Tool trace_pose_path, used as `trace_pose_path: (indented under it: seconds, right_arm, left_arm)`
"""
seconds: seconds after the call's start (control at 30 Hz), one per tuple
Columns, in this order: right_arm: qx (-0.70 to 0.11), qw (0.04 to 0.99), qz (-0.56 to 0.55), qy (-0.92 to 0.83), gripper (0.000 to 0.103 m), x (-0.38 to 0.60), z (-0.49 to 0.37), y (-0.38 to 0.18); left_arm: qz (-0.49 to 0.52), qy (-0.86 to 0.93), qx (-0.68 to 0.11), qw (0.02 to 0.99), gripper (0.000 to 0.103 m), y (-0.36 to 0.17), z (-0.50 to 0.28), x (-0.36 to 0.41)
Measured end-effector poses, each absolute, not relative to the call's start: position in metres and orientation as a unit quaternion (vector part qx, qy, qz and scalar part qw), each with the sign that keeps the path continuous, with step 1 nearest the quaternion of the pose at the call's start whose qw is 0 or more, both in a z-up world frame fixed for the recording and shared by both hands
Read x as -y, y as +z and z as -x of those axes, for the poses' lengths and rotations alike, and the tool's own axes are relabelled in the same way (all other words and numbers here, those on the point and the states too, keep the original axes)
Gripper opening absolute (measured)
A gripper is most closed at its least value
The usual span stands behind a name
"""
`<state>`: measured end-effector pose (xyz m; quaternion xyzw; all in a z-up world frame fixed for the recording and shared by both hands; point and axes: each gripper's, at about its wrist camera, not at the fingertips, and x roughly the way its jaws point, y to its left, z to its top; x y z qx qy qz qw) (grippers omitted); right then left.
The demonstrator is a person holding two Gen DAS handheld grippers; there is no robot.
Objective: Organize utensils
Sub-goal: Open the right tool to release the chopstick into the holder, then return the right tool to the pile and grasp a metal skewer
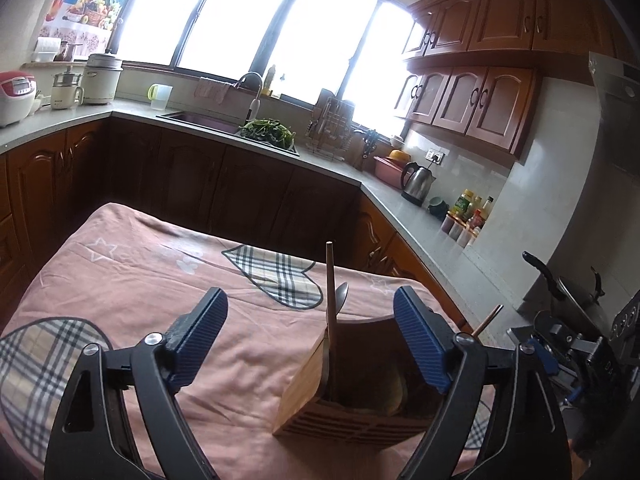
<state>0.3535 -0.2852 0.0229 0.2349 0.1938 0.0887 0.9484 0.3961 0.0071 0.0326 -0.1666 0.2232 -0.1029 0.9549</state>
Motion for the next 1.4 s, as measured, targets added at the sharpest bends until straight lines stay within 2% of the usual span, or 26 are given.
trace_pose_path:
  seconds: [0.13, 0.4, 0.8, 1.4]
  right_arm:
    - [-0.199, 0.947, -0.236, 0.092, 0.101, 0.289, -0.333, 0.021]
    - [-0.220, 0.941, -0.239, 0.095, 0.101, 0.293, -0.284, 0.010]
    - [-0.252, 0.938, -0.219, 0.093, 0.101, 0.294, -0.224, -0.014]
    - [-0.303, 0.930, -0.186, 0.098, 0.101, 0.284, -0.184, -0.057]
  left_arm:
    - [0.170, -0.098, -0.241, 0.951, 0.101, 0.027, -0.371, -0.016]
    - [0.172, -0.093, -0.301, 0.933, 0.101, -0.004, -0.321, -0.028]
    - [0.186, -0.087, -0.341, 0.917, 0.101, -0.040, -0.259, -0.040]
    - [0.166, -0.091, -0.377, 0.907, 0.101, -0.068, -0.232, -0.028]
